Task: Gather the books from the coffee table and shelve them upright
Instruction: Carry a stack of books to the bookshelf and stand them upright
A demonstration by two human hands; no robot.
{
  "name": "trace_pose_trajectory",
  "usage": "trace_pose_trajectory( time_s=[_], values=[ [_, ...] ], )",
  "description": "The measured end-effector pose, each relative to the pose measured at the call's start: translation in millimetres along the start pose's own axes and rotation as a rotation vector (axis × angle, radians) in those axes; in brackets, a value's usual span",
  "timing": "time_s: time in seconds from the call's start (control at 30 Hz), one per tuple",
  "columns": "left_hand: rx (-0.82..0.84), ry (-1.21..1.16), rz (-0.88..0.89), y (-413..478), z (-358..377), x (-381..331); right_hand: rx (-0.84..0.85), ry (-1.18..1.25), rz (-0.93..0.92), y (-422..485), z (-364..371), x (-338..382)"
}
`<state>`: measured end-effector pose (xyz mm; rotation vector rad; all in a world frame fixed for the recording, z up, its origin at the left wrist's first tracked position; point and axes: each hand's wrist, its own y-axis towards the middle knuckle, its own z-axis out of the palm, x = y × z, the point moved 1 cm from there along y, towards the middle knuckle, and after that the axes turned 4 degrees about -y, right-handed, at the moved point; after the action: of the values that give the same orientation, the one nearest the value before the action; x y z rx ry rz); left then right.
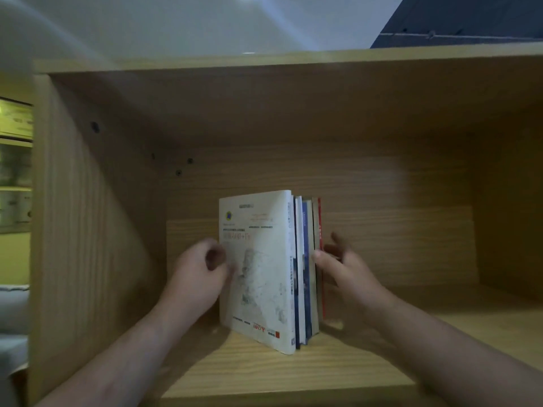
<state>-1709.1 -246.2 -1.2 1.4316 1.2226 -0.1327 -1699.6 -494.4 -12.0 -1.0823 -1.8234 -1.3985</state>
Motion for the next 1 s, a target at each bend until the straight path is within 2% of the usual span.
trace_pose_trajectory(
  time_s=[0.1,0.2,0.33,0.47,0.6,0.8,1.0],
  values=[
    [0.191,-0.097,0.000,-28.7,8.3,-25.1,0.166,0.143,0.250,-0.1,1.6,-4.7],
    [0.287,0.052,-0.078,-44.0,22.0,-38.3,0.240,0.108,0.166,-0.9,2.7,-4.2],
    [0.229,0.087,-0.181,-42.6,18.4,-43.9,0.263,0.064,0.100,-4.0,1.1,-3.9],
    [0.315,-0.054,-0.257,-34.2,-6.9,-29.9,0.323,0.012,0.076,-4.0,9.4,2.1],
    [0.291,-0.103,-0.184,-34.7,-23.9,-19.9,0.446,-0.006,0.082,0.9,26.1,7.2],
    [0.219,-0.104,-0.142,-29.2,-42.3,-0.9,0.455,-0.100,0.002,5.1,55.3,11.8],
    [0.117,-0.069,-0.197,-9.2,-52.3,32.1,0.500,-0.088,0.127,23.7,96.1,11.6]
  ],
)
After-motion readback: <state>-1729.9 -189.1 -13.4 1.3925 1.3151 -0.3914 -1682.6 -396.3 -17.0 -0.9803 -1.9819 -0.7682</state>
